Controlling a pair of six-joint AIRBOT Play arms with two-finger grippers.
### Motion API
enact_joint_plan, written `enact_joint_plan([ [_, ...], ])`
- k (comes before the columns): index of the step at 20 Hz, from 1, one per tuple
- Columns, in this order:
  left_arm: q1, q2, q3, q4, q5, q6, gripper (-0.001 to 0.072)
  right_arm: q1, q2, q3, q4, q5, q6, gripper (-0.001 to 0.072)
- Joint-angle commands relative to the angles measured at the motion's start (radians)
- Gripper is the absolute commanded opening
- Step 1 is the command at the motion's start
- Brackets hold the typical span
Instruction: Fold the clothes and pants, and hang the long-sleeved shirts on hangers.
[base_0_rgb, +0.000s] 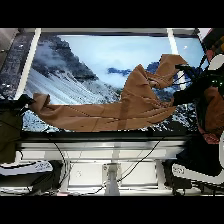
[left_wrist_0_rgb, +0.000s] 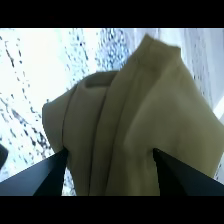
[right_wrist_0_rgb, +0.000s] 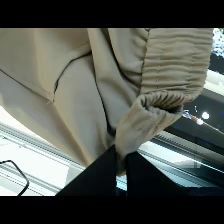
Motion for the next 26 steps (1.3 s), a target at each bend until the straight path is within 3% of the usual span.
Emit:
enact_joint_plan([
  [1, 0.012, -0.012, 0.002, -0.043, 0.058, 0.004, 0.0568, 0.0, 0.0, 0.0, 0.003, 0.0, 0.005, 0.0029],
  [4, 0.037, -0.002, 0.002, -0.042, 0.057, 0.004, 0.0563, 0.0, 0.0, 0.0, 0.004, -0.004, 0.005, 0.0029],
  [7, 0.063, -0.001, 0.001, -0.014, 0.054, 0.003, 0.0486, 0.0, 0.0, 0.0, 0.014, -0.018, 0.005, 0.0029],
  [12, 0.064, -0.033, 0.0, 0.032, 0.055, -0.031, 0.0467, 0.0, 0.0, 0.0, 0.028, -0.019, 0.005, 0.0029],
  [13, 0.064, -0.046, 0.0, 0.032, 0.055, -0.038, 0.0411, 0.0, 0.0, 0.0, 0.028, -0.019, 0.005, 0.0029],
  [16, 0.063, -0.076, 0.0, -0.006, 0.075, -0.037, 0.0384, 0.0, 0.0, 0.0, 0.028, -0.019, 0.005, 0.0029],
  [17, 0.059, -0.083, 0.0, -0.006, 0.087, -0.038, 0.0336, 0.0, 0.0, 0.0, 0.028, -0.019, 0.005, 0.0029],
  [20, 0.032, -0.105, 0.0, -0.007, 0.118, -0.038, 0.0336, 0.0, 0.0, 0.0, 0.028, -0.019, 0.005, 0.0029],
  [21, 0.018, -0.108, 0.0, -0.007, 0.136, -0.038, 0.0296, 0.0, 0.0, 0.0, 0.028, -0.019, 0.006, 0.0029],
  [23, -0.014, -0.108, 0.002, -0.015, 0.18, -0.038, 0.0026, 0.0, 0.0, 0.0, 0.028, -0.019, 0.008, 0.0029],
  [26, -0.055, -0.108, 0.04, -0.137, 0.219, -0.033, 0.0024, 0.0, 0.0, 0.0, 0.028, -0.049, 0.055, 0.0029],
])
